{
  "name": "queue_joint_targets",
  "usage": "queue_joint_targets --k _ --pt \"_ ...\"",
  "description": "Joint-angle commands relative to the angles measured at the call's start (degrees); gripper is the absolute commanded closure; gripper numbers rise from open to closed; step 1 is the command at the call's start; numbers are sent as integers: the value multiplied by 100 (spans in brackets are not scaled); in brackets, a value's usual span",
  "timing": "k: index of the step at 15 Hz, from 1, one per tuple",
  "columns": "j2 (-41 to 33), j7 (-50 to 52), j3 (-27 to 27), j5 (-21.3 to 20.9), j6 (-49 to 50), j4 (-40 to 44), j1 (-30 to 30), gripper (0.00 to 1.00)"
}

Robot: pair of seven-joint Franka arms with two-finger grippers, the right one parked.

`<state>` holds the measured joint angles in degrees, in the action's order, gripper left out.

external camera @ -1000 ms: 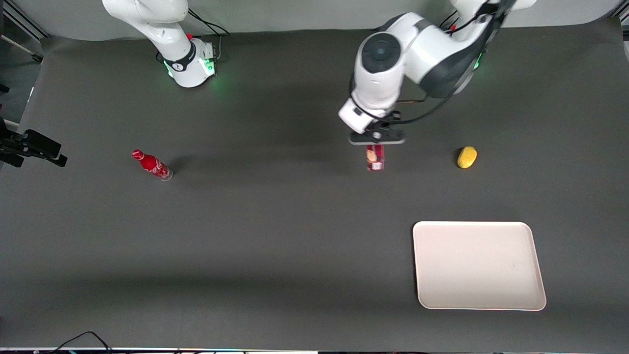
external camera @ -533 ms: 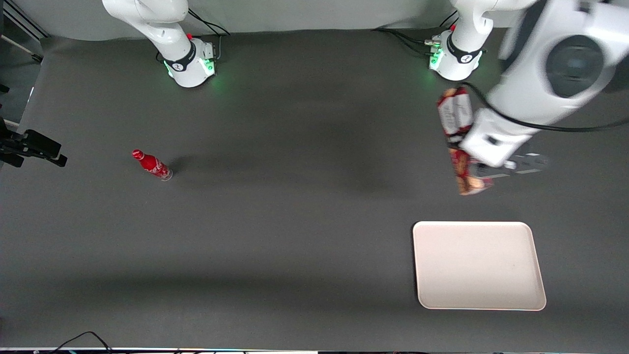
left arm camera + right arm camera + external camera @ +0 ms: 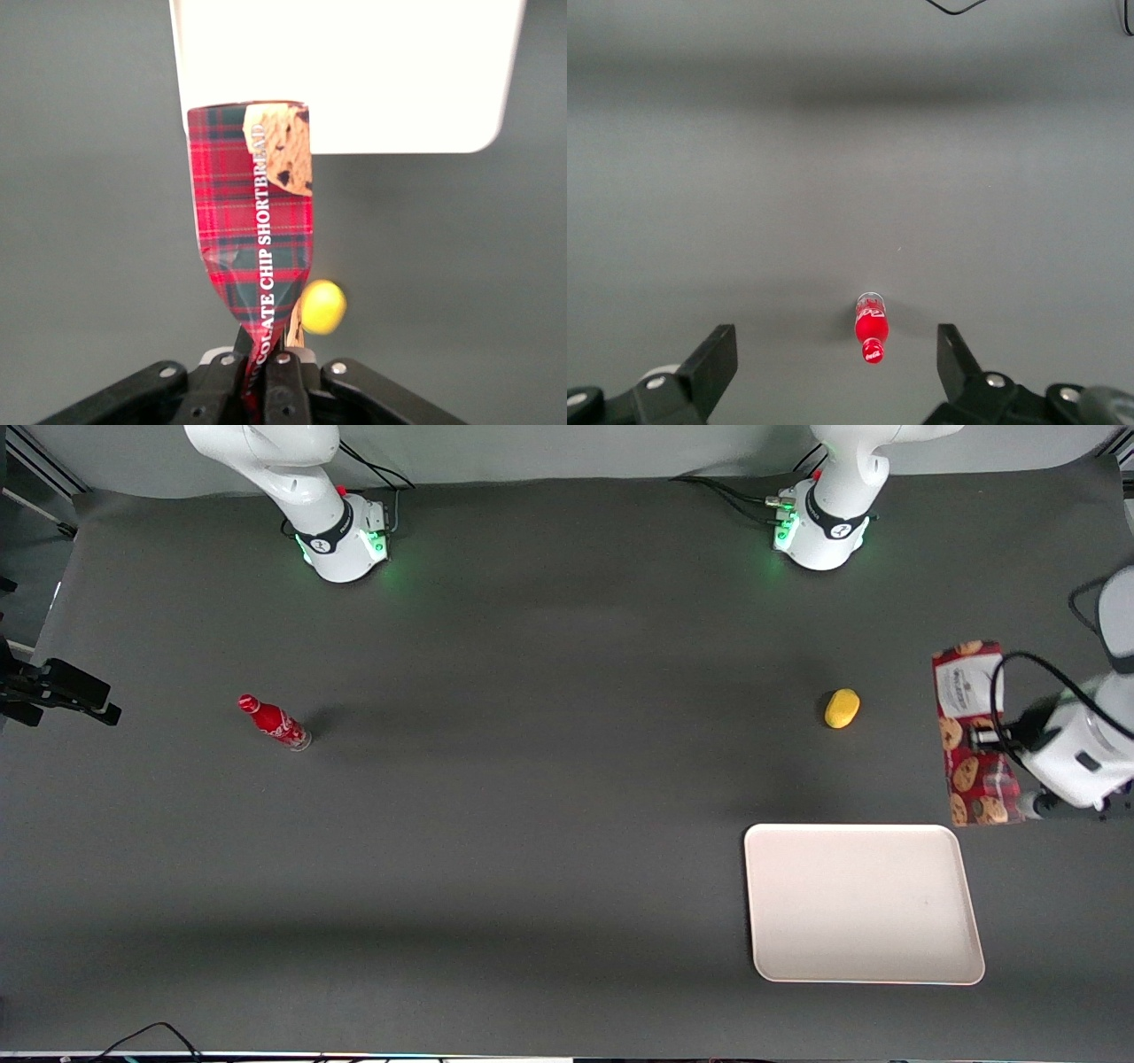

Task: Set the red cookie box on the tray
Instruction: 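Carry the held box over to the white tray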

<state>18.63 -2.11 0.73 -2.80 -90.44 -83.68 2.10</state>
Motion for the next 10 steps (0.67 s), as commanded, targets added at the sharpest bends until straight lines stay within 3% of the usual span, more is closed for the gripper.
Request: queue_joint_targets --k 1,10 --pt "903 -824 -494 -10 -814 80 -52 100" --pt "2179 -1115 -591 350 -2723 185 62 100"
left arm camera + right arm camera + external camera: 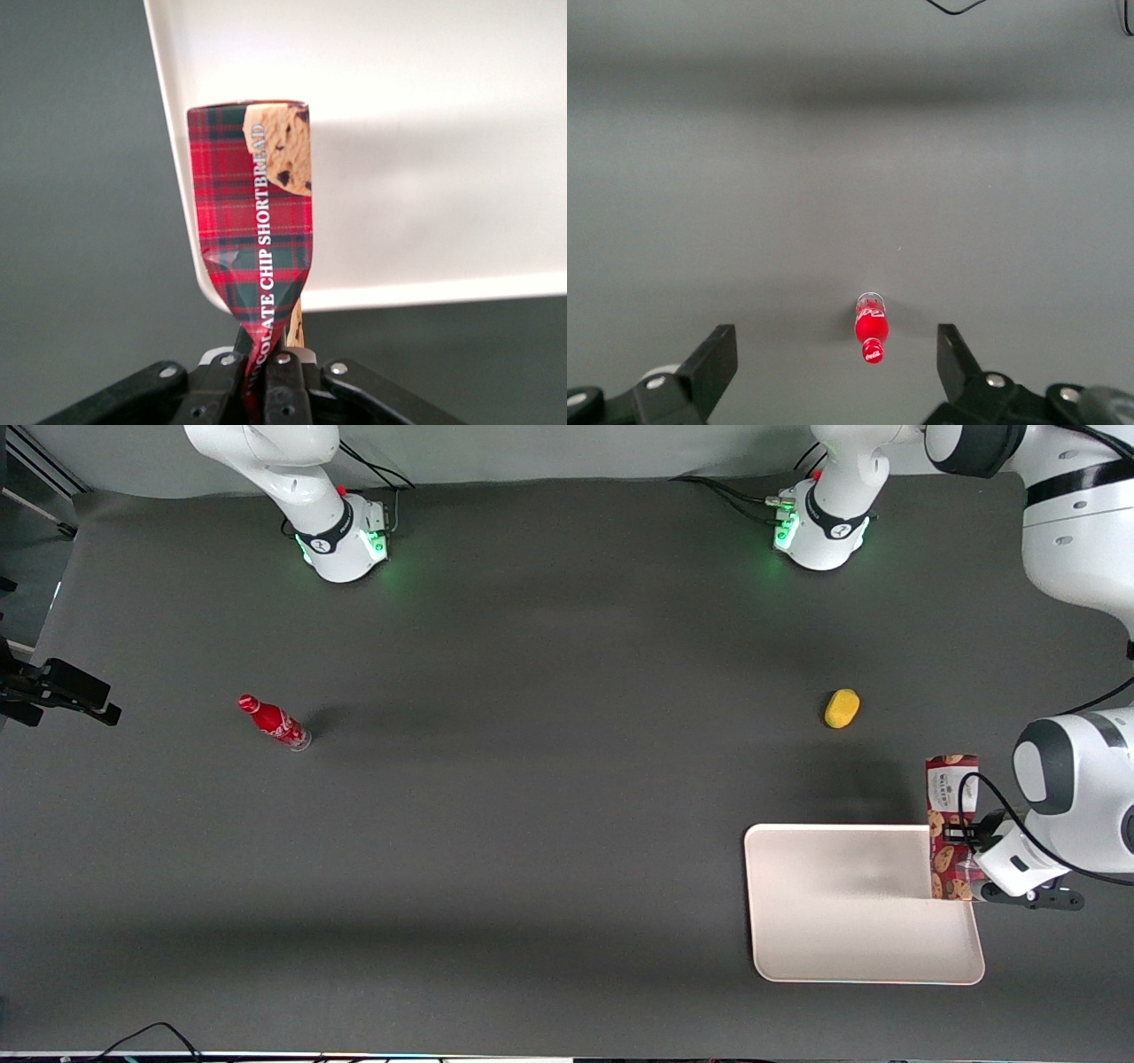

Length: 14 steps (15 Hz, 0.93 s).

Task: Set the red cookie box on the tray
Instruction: 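Lower the box onto the tray's edge with the left gripper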

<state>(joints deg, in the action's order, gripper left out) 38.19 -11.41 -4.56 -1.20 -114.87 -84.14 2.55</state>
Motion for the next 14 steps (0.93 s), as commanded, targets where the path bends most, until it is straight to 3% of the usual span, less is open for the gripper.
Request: queue_joint_targets --k 1,8,14 --pt "337 -177 -62 208 -282 423 69 100" --pt "1251 -168 -62 401 -299 1689 131 100" --pt "1717 -160 -53 419 -483 2297 263 100"
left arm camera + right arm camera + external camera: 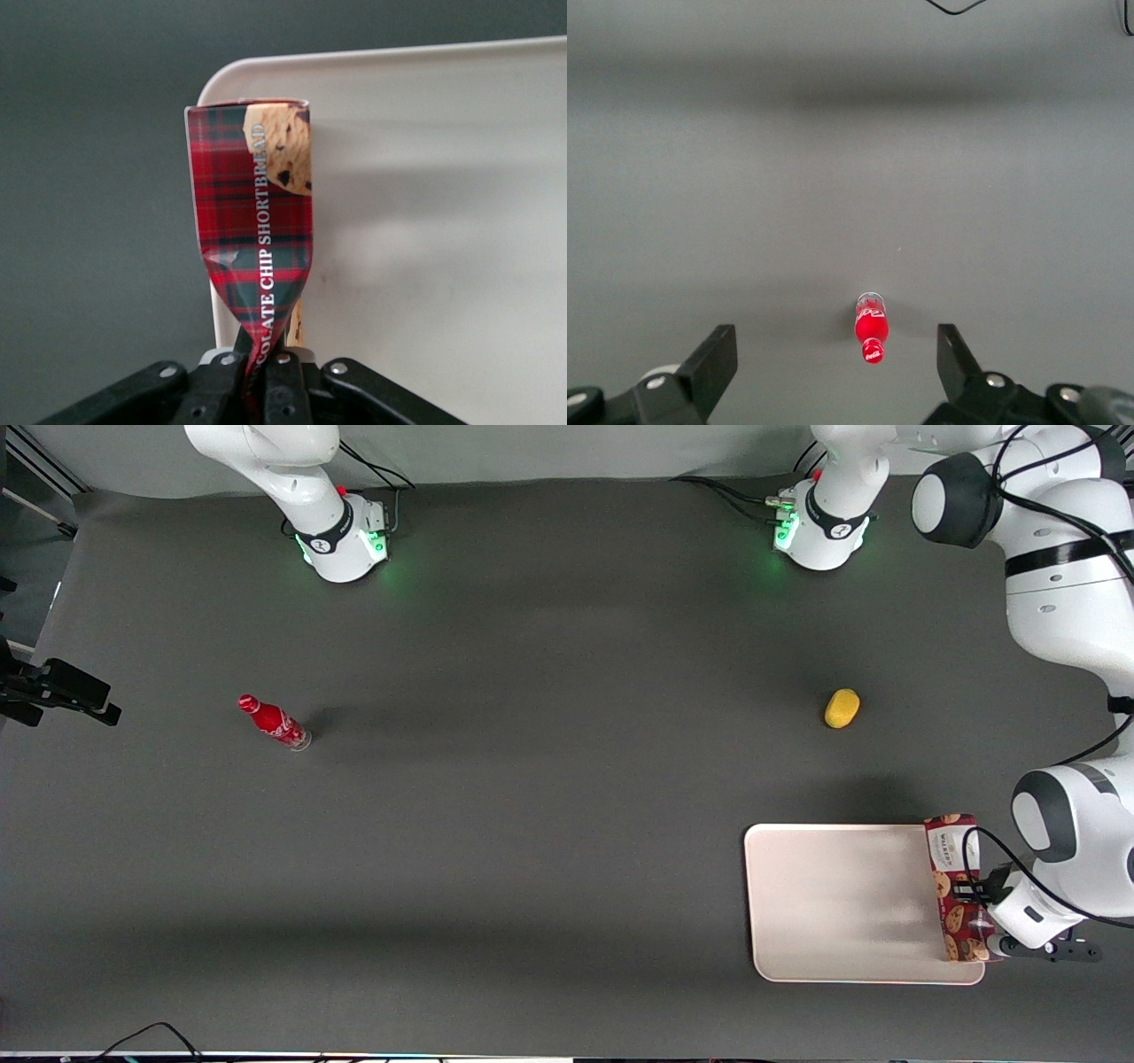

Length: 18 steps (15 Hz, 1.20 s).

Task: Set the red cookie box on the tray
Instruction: 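Lower the box onto the tray's edge with the left gripper, then open the left gripper and raise it away from the box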

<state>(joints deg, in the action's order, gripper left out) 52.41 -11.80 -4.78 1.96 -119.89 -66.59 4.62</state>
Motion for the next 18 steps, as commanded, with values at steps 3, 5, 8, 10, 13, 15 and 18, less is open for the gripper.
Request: queue_joint_targets --k 3,5,8,10,13,15,18 --pt "314 -139 -32 95 26 525 48 0" --pt "209 -226 -41 68 359 533 39 0" --pt "-247 -297 -155 59 1412 542 -31 0" --pt "-651 -314 -155 33 2036 525 -101 0" --pt "-1459 -174 -146 7 3275 463 -136 0" --pt "-2152 -121 -138 77 3987 192 -128 0" --pt "-3539 211 -59 59 4369 -1157 -347 0"
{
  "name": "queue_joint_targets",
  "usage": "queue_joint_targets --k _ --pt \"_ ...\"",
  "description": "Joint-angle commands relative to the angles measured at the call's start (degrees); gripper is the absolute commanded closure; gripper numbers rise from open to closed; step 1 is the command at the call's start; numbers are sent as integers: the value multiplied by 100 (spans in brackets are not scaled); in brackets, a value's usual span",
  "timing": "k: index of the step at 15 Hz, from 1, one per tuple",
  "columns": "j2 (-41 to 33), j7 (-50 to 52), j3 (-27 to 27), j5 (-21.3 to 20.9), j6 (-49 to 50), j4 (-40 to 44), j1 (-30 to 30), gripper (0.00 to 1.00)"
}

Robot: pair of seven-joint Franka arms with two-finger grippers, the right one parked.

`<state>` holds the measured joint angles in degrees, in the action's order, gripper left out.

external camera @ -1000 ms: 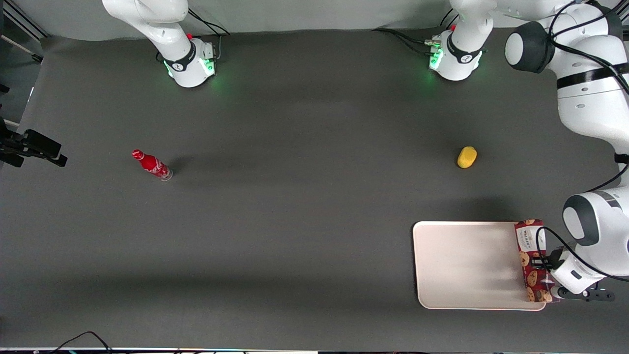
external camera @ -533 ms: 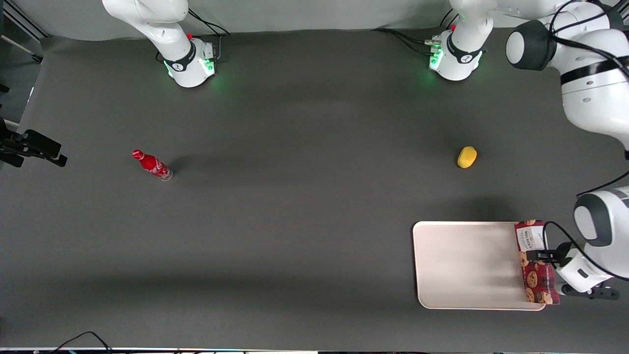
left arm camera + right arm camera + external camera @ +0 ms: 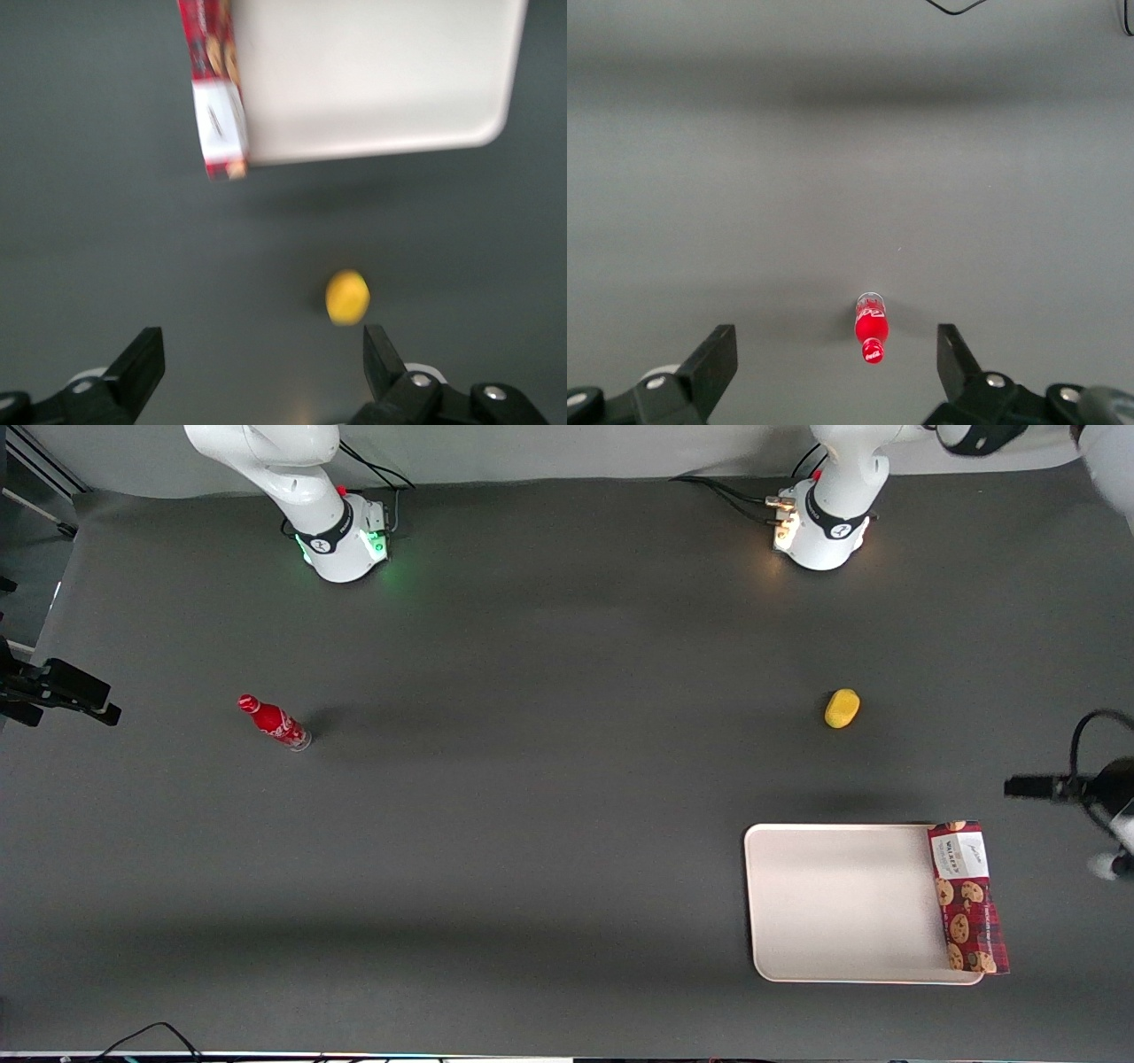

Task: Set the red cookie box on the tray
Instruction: 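Open the left gripper and raise it away from the box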

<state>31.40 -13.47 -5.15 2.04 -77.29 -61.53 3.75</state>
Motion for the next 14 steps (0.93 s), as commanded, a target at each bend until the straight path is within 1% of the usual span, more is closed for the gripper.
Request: queue_joint_targets --k 1,3,4,7,10,14 --pt "-1965 563 214 33 -74 -2348 -252 0" --pt "-2881 984 566 7 -654 -3527 -252 0" --pt "-3198 1073 681 7 -882 -3976 -252 0" --pt "-3876 1074 735 7 -1437 -4963 -243 0" --pt "-3633 935 744 15 -1220 -4650 -252 0" --pt "-2842 829 744 -2 -157 -3421 -261 0"
